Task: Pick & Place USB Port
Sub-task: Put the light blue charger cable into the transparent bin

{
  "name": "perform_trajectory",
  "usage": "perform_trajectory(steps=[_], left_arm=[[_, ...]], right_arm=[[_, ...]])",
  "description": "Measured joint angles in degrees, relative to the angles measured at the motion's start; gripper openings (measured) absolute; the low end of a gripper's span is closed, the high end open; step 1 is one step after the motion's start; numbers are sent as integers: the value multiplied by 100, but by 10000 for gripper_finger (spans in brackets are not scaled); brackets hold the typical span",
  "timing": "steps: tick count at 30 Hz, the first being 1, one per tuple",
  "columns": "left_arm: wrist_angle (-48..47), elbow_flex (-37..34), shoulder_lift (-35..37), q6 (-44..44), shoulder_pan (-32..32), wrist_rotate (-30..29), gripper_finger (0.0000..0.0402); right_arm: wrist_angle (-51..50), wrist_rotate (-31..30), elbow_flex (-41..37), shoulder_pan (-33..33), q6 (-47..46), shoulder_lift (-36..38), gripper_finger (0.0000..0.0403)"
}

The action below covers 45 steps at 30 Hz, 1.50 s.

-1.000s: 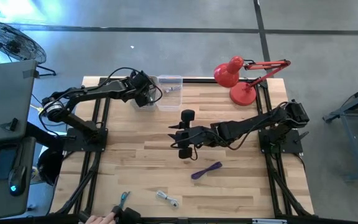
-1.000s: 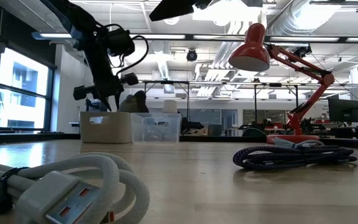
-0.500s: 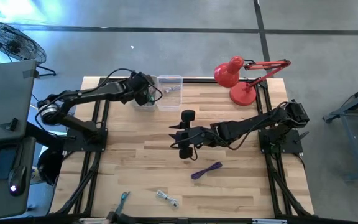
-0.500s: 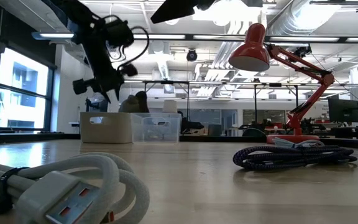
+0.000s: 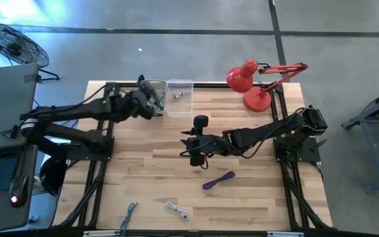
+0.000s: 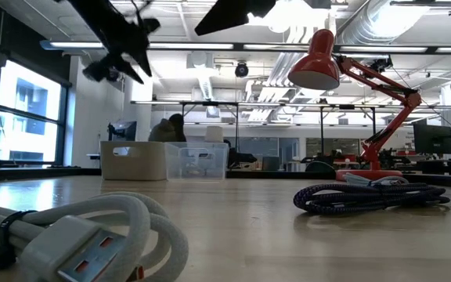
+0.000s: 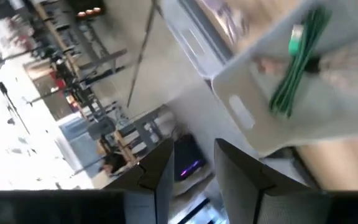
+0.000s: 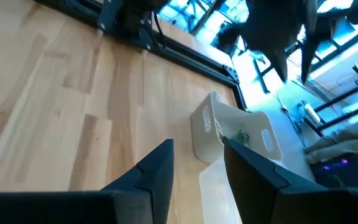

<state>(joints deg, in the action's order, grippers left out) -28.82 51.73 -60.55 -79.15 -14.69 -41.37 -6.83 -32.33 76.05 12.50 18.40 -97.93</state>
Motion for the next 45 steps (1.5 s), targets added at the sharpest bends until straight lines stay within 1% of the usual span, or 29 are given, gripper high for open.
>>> perform_trajectory(steps=[2,4,7,9,12,15,17,20,23,25,27,29,31,34,38,41,45], left_arm=[[-183,2,274,711,244,77,111],[-425,0,551,1465,466,285,111],[-656,0,934,2742,758,791,111],[-656,0,1158,3571,902,1292,111],[-631,0,1412,4554,1052,2160,111],[-506,0,1511,5098,1162,2887,111],[-416,0,1516,5268,1227,3176,111],[-374,0,1458,5346,1302,3328,111],[-317,0,1350,5517,1366,3427,111],[-196,-1,1276,5547,1368,3726,111],[-98,-2,1195,5548,1367,4059,111],[-6,-2,1098,5546,1367,4364,111],[10,-5,1032,5525,1367,4543,111],[68,-5,974,5520,1367,4595,111],[114,-5,899,5512,1367,4928,111],[122,-5,889,5501,1369,5114,111],[41,-5,889,5503,1369,5148,111]], right_arm=[[-177,-197,0,36,-35,29,133],[-444,-448,-2,111,-43,113,133],[-926,-837,-2,299,-211,322,133],[-1335,-1010,-4,470,-438,517,133],[-1835,-1107,-4,753,-912,889,133],[-2467,-1131,-3,1029,-1481,1243,133],[-3019,-1238,-2,1191,-1911,1443,133],[-3834,-1621,0,1328,-2682,1631,133],[-4762,-1971,0,1280,-3631,1672,133],[-5296,-2014,0,1149,-4307,1672,133],[-5699,-1824,0,960,-4986,1672,133],[-5954,-1498,0,763,-5583,1672,133],[-6175,-1156,0,597,-5964,1672,133],[-6501,-861,0,416,-6282,1659,133],[-6918,-388,-2,195,-6616,1648,135],[-7129,-151,-2,31,-6830,1648,135],[-7252,109,-2,-193,-6900,1648,136]])
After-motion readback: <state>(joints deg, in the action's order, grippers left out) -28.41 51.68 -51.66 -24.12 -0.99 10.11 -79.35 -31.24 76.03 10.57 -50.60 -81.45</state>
